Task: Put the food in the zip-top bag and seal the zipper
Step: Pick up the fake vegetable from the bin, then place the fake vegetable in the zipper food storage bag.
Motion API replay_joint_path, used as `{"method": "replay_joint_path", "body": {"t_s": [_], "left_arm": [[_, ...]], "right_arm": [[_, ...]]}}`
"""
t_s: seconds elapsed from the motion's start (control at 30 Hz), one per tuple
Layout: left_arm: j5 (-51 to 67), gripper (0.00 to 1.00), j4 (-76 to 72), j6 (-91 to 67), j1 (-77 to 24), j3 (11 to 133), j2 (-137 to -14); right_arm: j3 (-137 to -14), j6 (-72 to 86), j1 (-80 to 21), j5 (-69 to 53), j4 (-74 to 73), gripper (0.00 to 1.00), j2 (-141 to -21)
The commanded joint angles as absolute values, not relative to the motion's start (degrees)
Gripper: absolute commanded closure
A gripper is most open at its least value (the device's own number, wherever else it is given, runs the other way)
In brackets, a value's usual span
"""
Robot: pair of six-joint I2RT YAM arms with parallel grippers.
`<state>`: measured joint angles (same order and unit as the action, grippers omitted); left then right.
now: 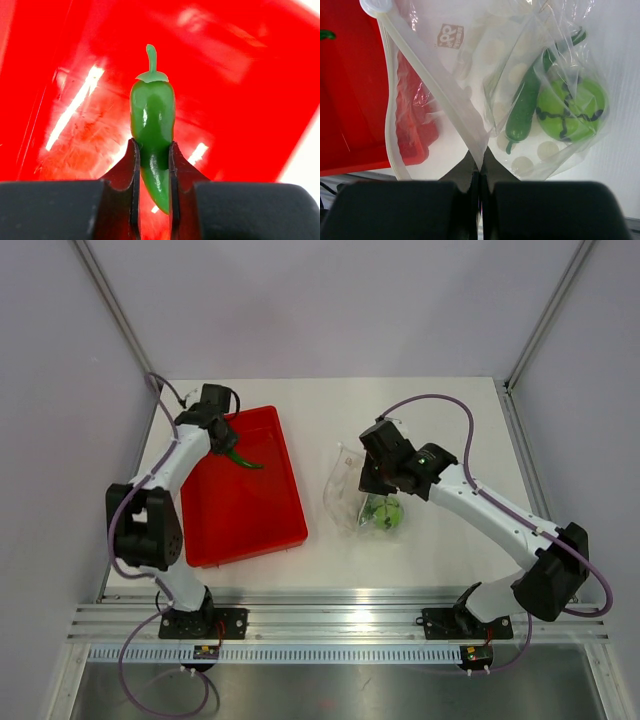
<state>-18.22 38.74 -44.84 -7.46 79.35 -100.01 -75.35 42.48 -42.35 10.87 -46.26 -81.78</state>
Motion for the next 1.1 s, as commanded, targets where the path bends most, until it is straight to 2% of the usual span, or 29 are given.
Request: {"method": "replay_joint_path", "body": {"t_s": [0.0, 0.23, 0.57, 0.9, 1.07], "left_arm": [[-15.93, 0.98, 33.66, -37.8, -9.22, 78.75, -88.89], [-4.93, 0.96, 25.94, -28.05, -12.92, 73.31, -76.4], [2.98, 0.96, 20.22, -20.83, -16.17, 70.05, -66.98], [2.99, 0.98, 17.14, -20.3, -20.65, 68.3, -64.95], [-2.87, 1.0, 14.5, -19.78, -26.26, 66.45, -65.04]], "right_arm": [[-76.2, 42.54, -42.98, 10.38, -43.69, 1.0, -81.82], [-81.37, 40.7, -42.98, 5.9, -40.09, 1.0, -86.91], [-90.87, 40.16, -42.98, -3.69, -35.78, 1.0, -97.82], [-93.69, 42.27, -42.98, -7.99, -33.66, 1.0, -100.2], [-92.72, 44.21, -42.89, -9.75, -31.38, 1.0, -99.14]]}}
